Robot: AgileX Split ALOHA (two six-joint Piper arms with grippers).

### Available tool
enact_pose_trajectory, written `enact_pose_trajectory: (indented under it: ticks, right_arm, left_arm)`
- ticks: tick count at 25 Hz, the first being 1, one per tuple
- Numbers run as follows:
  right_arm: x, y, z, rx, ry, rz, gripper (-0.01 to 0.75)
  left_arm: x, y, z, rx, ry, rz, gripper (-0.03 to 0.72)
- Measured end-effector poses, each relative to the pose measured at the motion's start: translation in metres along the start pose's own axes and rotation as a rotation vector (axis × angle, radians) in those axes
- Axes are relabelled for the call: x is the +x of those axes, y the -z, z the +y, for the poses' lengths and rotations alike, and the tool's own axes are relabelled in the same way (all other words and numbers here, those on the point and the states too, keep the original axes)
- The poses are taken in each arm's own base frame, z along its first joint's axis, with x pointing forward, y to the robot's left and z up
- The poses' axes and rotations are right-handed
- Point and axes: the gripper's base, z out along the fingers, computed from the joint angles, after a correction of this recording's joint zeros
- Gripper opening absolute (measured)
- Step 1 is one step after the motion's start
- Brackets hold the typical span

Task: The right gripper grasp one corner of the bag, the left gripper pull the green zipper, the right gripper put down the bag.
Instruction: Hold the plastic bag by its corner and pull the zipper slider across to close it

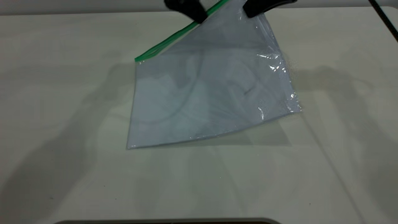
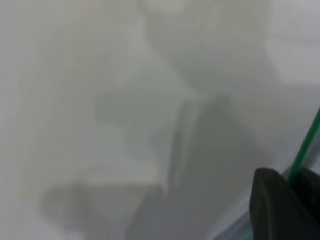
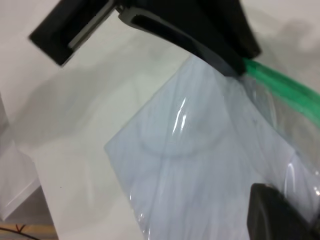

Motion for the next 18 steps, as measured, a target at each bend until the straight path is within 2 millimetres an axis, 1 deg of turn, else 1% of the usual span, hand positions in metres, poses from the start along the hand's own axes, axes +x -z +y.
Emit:
enact_pose_trajectory:
  ticks: [8,13,18]
  right_arm:
    - [0.001,0.006,-0.005,0.007,-0.004,-0.022,0.033]
    - [0.001,0.014,-0.012,0.021,-0.015,-0.039,0.033]
    - [0.002,0.019,-0.016,0.028,-0.025,-0.053,0.033]
  left_arm:
    - [0.023,-0.001,0.015,-0.01,0.038,0.027,0.083]
    - [0.049,0.001,0.031,-0.026,0.075,0.062,0.09]
    - [0.071,0.002,0.042,-0.04,0.099,0.109,0.09]
